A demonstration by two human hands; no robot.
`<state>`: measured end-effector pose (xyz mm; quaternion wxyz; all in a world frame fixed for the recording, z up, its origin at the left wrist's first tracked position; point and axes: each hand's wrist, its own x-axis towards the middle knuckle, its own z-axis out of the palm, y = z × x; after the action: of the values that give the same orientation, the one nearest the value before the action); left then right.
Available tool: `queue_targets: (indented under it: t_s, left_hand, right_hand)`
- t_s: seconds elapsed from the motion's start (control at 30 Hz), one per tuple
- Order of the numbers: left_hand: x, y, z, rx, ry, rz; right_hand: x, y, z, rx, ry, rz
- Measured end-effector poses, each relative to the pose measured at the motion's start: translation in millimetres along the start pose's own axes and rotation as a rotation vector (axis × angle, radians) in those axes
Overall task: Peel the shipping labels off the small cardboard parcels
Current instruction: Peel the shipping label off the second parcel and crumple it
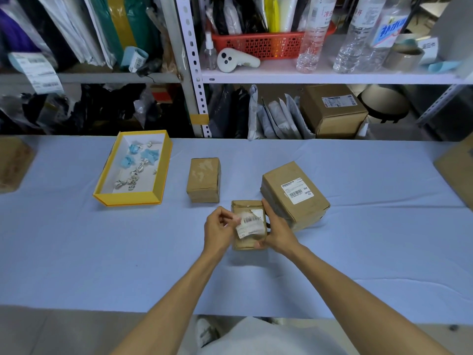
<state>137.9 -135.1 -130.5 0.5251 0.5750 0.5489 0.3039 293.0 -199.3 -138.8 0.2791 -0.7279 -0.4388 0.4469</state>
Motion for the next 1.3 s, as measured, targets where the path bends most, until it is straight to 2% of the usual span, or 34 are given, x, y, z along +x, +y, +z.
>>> queue_targets:
  t_s: [0.07, 0.23, 0.47, 0.6, 0.73, 1.0, 1.3]
  left_hand:
    - [4.0, 2.9, -1.1, -0.017, -0.019, -0.049]
    - [3.1, 9.1, -0.5, -0.005, -0.051, -0.045]
    - [6.6, 1.5, -8.7, -0.131, -0.061, -0.125]
    - [7.1, 6.8, -9.1, -0.357, -0.02, -0.189]
    - [3.7, 12.9, -2.0, -0.61, 0.067, -0.325]
    - [-4.2, 0.9, 15.4, -0.159, -0.006, -0.01]
    - [-8.7, -5.6, 12.5, 0.02, -0.053, 0.096]
  right_hand:
    - [0.2, 0.6, 0.7, 0.001, 0.008, 0.0]
    - [1.5, -5.4, 0.7, -0.026, 0.005, 0.007]
    - [0.1, -1.5, 1.8, -0.025, 0.013, 0.001]
    - [1.5, 0.0, 1.9, -0.032, 0.005, 0.001]
    - [1.7, -1.7, 2.2, 0.026, 0.005, 0.022]
    - [-0.2, 3.3, 2.3, -0.009, 0.011, -0.015]
    - [0.1, 2.3, 2.3, 0.047, 0.013, -0.022]
